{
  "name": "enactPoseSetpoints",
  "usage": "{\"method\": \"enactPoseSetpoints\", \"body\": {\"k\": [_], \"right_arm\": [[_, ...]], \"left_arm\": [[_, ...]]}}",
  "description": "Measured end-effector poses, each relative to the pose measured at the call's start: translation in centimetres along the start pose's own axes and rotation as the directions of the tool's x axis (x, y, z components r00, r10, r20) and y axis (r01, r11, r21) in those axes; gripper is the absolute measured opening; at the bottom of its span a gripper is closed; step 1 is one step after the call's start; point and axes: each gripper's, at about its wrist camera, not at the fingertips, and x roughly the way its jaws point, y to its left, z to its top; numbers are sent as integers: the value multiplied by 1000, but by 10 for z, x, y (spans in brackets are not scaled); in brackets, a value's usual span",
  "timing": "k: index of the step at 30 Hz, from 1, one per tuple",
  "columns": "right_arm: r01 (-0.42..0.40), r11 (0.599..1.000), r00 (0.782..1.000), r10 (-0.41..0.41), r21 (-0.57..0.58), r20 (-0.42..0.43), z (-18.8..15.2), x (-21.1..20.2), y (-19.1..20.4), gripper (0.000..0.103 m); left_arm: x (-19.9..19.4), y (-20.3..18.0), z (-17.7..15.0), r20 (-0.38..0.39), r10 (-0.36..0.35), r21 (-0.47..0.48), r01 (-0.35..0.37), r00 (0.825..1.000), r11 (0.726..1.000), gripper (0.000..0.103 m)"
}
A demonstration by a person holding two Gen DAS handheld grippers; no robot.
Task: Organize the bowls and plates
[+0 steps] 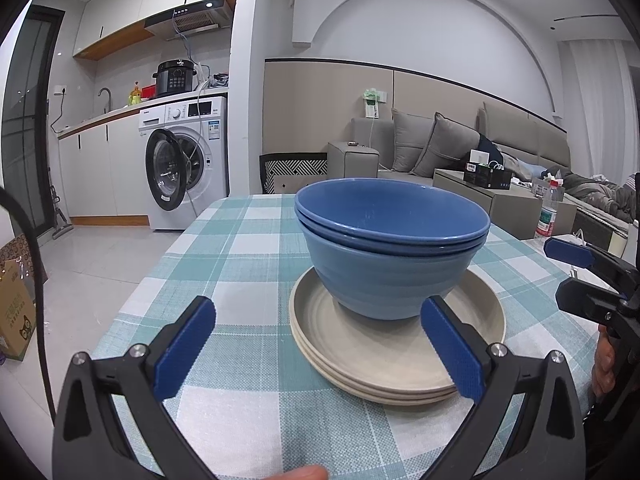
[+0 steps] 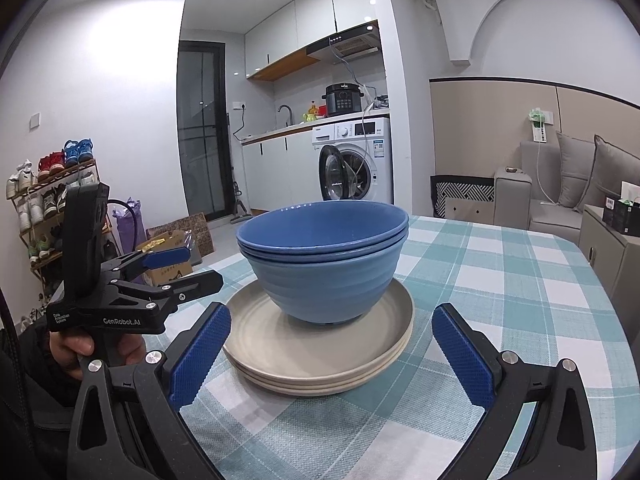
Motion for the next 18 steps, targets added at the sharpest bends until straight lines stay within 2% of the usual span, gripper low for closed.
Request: {"method": "enactPoseSetpoints", "body": {"k": [18], "right_arm": [[-5,1000,1000,5,-4,-4,-2,2,3,102]], "left_arm": [[0,-1,-2,-2,-3,3,3,1000,1000,103]]}}
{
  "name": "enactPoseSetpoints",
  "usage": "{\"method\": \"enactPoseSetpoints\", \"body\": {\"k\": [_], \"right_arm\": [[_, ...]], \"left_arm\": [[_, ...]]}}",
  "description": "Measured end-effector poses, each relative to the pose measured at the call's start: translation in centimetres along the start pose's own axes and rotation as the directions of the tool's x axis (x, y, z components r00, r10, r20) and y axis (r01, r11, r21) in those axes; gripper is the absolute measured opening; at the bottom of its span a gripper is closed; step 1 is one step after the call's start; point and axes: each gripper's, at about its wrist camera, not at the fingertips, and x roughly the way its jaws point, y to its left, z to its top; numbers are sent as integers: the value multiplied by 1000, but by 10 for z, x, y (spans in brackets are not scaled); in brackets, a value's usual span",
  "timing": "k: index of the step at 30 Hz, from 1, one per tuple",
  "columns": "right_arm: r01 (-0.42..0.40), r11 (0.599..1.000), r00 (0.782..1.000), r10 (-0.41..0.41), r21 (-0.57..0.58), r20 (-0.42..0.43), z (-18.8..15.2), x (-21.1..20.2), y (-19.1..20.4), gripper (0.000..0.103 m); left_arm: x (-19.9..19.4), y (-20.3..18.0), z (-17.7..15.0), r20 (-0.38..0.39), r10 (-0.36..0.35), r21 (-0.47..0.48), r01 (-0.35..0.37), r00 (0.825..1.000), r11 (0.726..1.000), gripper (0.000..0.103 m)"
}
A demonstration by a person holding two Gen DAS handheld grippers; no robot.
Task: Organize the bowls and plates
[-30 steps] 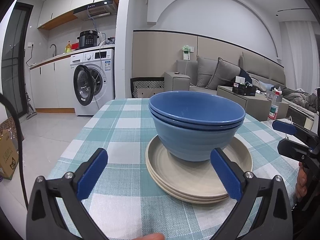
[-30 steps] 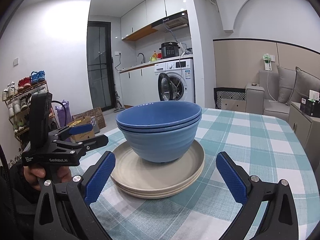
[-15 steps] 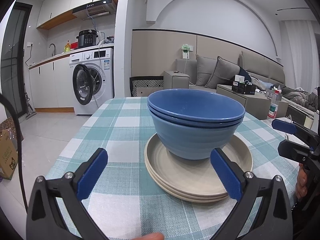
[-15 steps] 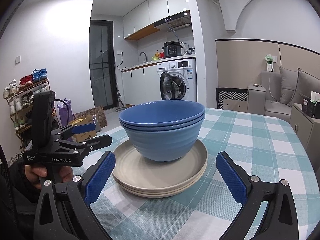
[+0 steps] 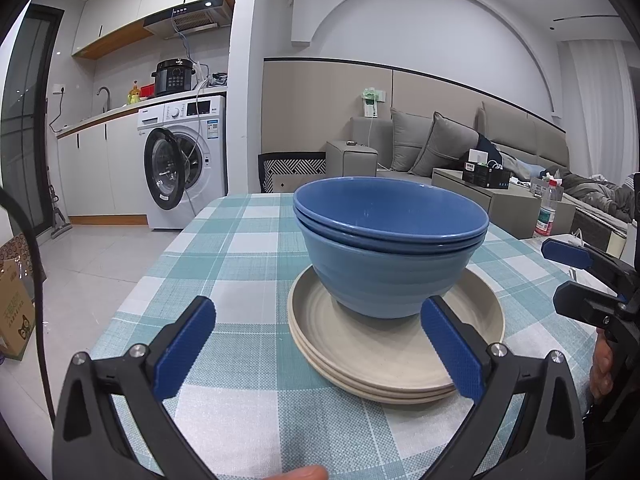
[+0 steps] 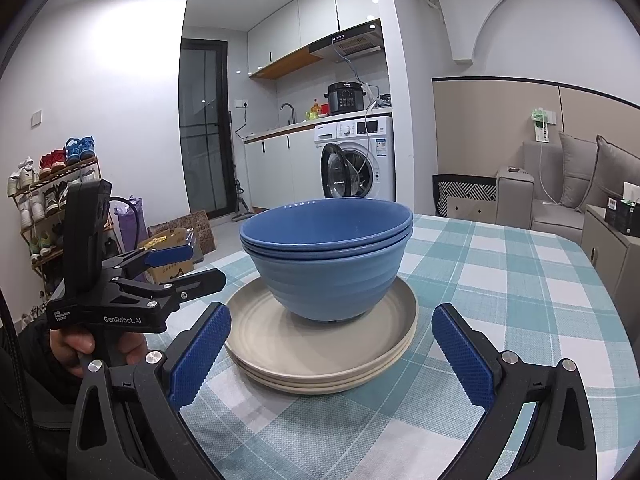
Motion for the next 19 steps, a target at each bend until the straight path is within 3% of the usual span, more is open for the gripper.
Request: {"method": "enactPoseSetpoints", "body": {"k": [19], "right_arm": [[-1,1000,1000,1,-3,-4,-1,-1,1,102]], "left_arm": [[0,-3,-2,-3,-15,2,15,1000,1000,103]]}}
